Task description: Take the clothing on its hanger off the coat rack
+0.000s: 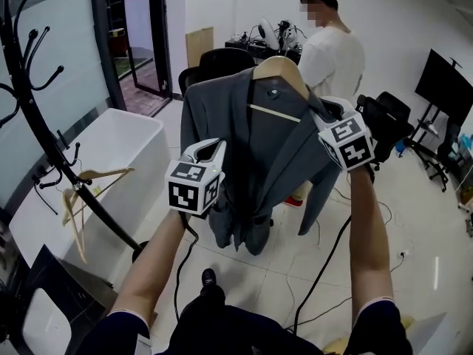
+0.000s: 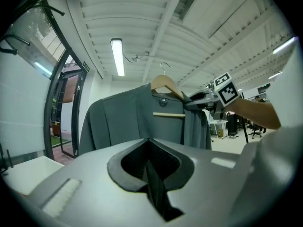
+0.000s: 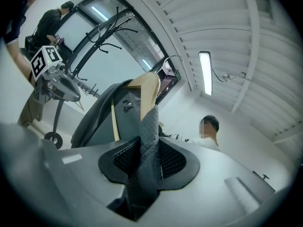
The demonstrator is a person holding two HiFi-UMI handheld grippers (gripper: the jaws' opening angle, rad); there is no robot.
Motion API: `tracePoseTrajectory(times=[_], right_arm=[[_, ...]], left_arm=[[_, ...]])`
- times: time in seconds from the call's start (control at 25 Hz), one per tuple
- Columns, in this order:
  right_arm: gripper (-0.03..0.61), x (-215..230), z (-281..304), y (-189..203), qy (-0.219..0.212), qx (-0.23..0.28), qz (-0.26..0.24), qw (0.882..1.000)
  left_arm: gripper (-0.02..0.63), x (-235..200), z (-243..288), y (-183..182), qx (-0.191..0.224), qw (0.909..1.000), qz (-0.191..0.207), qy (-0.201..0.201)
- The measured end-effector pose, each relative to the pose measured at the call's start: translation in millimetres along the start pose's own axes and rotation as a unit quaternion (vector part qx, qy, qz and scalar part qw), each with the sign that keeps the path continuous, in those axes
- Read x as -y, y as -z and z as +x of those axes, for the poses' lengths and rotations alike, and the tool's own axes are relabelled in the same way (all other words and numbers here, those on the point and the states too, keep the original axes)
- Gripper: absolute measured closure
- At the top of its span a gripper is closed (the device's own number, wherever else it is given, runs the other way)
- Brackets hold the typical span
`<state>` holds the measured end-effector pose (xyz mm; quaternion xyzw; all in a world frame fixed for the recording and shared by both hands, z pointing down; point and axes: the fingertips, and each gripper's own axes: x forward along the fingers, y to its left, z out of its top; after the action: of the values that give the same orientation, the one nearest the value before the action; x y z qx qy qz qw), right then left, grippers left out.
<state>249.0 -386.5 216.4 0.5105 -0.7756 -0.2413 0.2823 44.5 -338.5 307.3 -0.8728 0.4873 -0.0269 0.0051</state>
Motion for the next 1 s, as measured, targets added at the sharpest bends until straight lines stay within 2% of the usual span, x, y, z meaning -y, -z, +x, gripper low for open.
tracePoseTrajectory(times=[0.2,0.56,1.0], right_arm=[[0.471,25,43,5,0.017,-0.014,-0.001,1.0],[0.471,76,129,-14,0.055,-0.014,0.004,0.998],[0.471,113,231,-28,0.054,-0.008,-0.021,0.998]], left_arm=[[0.601,-25,50,-2,0.004,0.9998,-0.004,0.022],[0.601,-86,123,-14,0.012,0.9988,0.005,0.048],[0.601,-145,194,-4,-0.006,0.9994,-0.008,0.034]])
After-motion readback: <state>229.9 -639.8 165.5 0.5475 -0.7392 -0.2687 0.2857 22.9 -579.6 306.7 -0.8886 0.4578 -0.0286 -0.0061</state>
